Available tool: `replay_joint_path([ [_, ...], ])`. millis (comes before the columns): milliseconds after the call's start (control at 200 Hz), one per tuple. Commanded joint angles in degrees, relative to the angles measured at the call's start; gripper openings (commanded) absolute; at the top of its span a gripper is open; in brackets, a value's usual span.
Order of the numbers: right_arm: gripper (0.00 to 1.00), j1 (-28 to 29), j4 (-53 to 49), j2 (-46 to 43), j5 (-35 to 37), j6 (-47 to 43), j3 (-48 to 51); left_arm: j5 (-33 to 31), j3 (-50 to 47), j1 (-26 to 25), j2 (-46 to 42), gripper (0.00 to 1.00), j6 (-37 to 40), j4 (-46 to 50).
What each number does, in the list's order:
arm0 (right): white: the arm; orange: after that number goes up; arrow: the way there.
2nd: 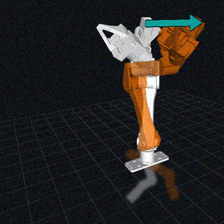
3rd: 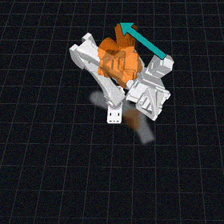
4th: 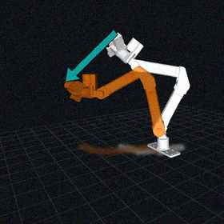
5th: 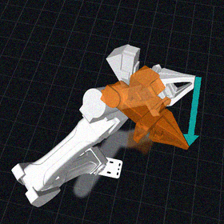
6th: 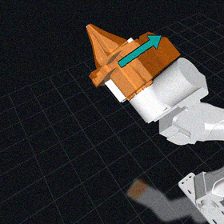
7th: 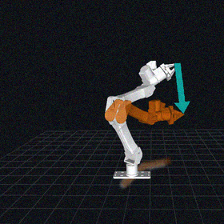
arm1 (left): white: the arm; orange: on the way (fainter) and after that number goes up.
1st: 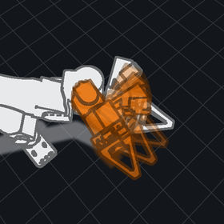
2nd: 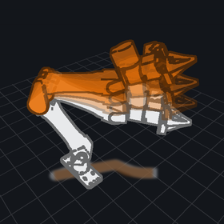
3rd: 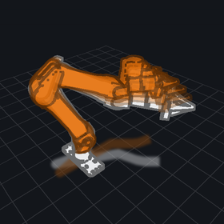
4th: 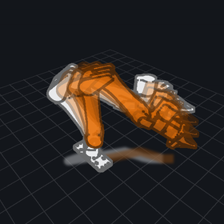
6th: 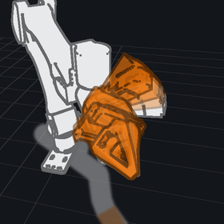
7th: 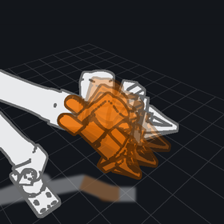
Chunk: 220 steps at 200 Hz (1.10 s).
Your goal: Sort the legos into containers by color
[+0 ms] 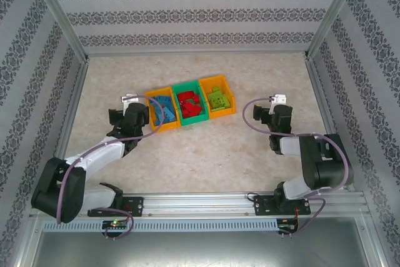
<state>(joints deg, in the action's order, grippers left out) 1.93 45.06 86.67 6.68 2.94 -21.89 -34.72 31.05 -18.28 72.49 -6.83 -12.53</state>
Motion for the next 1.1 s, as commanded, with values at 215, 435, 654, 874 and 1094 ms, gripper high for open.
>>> replay_joint_path([
  [215,0.98,-0.7,5.4,-0.5,-4.4,-1.5,-0.3,17.8,-8.6,11.2,7.7,0.99,7.7,-29.9],
  [435,0.98,-0.7,5.6,-0.3,-4.4,-1.6,-0.3,29.3,-7.1,16.5,15.9,0.99,6.3,-34.2],
  [654,0.98,-0.7,5.7,-0.3,-4.4,-1.6,-0.3,29.3,-8.0,16.7,16.8,0.99,6.2,-36.5],
  [874,0.98,-0.7,5.6,-0.3,-4.4,-1.6,-0.3,29.6,-7.9,16.8,16.9,0.99,6.2,-36.1],
  [1094,0.98,-0.2,5.7,-0.3,-3.7,-2.1,-0.2,29.9,-7.8,16.9,16.8,0.99,6.1,-35.9],
])
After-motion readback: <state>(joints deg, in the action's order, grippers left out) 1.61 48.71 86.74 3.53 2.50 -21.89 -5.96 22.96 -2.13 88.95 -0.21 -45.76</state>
